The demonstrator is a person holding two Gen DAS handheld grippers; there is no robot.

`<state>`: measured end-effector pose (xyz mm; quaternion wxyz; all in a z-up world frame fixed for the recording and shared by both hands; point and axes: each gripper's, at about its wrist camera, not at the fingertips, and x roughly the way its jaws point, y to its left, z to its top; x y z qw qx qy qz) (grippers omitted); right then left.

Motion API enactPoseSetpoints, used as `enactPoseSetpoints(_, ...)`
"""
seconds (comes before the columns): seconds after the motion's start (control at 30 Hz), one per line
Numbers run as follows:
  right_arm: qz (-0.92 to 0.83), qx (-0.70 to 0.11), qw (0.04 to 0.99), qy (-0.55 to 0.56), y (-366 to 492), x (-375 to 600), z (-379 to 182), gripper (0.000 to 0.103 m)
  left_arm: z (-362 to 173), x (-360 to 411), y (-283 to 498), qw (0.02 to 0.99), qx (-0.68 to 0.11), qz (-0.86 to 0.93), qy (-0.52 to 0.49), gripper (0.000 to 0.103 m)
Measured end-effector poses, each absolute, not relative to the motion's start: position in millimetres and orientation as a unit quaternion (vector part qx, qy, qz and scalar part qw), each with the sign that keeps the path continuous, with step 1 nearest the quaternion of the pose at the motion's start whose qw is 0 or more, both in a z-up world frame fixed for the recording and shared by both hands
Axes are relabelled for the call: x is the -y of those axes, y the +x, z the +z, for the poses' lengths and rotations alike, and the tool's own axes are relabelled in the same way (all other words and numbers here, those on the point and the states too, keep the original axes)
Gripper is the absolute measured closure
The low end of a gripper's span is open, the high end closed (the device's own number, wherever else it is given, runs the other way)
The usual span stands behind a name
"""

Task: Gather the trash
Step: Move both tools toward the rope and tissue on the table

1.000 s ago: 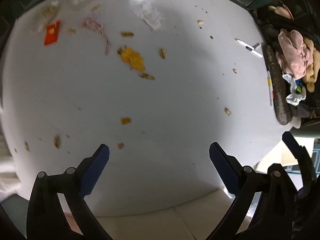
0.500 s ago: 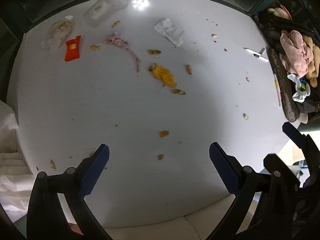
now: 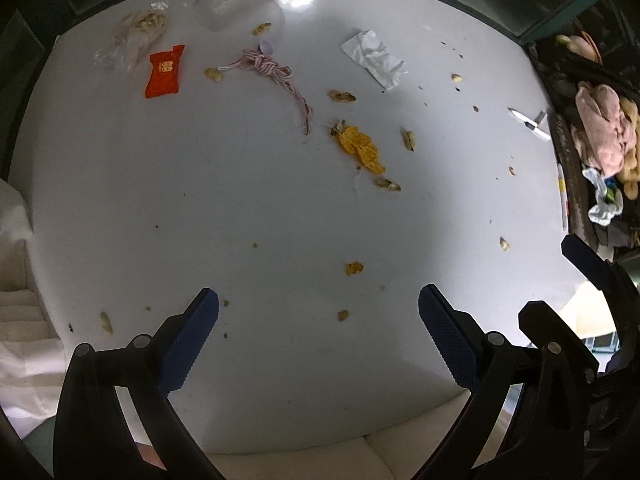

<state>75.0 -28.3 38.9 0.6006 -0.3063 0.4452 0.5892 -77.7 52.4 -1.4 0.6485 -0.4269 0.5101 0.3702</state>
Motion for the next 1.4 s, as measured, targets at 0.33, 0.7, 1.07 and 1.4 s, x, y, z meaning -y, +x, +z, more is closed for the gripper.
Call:
enactPoseSetpoints(0.33,0.613,-0.439,0.568,-0.329,99,-10,31,0.014,-10,-79,-60,0.631,-0.506,0.404,-0.427,0.006)
enactPoseSetpoints(0.7,0.63,-0.452,0.538,-0.332,123,-59,14,0.014,-16,-117,-45,0.609,-0.517,0.435,-0.416,0.006)
enactPoseSetpoints(1.07,0.631,-0.475,0.514,-0.335,138,-109,-17,0.014,-44,-162,-36,0.597,-0.525,0.43,-0.428,0.006)
enactPoseSetpoints(1.4,0.614,-0.5,0.512,-0.332,153,-151,-51,0.014,-72,-209,-32,0.581,-0.533,0.438,-0.431,0.006)
